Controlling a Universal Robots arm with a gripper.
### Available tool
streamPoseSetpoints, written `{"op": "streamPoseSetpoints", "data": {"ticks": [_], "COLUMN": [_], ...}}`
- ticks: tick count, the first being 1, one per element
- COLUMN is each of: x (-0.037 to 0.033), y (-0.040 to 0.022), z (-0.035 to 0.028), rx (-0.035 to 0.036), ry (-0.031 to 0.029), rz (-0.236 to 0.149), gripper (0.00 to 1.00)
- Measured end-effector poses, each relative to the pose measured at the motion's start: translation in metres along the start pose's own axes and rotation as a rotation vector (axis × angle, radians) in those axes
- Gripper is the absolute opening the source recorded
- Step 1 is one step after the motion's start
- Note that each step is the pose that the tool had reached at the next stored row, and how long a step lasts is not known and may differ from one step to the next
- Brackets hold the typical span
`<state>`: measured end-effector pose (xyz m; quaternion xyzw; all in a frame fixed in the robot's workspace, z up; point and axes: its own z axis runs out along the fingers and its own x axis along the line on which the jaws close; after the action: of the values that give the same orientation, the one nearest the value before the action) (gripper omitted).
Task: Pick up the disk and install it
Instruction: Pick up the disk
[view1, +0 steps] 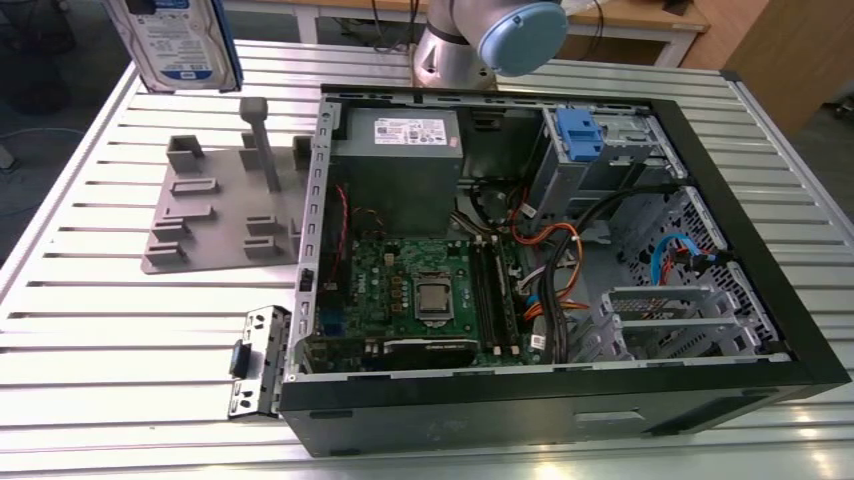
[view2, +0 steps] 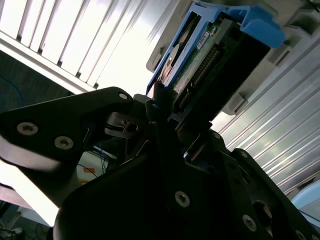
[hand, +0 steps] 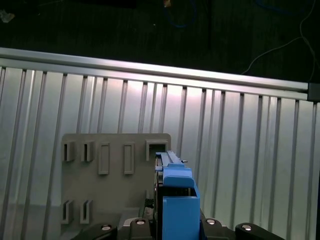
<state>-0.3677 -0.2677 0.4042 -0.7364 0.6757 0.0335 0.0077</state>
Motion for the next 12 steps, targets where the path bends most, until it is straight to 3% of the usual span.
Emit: {"op": "streamPoseSetpoints", "data": {"ticks": [12], "x": [-0.0007], "y": [0.0003], "z": [-0.0125], "rx": [-0.0003], "ry": [-0.0005], "rz": [0.0], "gripper": [0.36]}}
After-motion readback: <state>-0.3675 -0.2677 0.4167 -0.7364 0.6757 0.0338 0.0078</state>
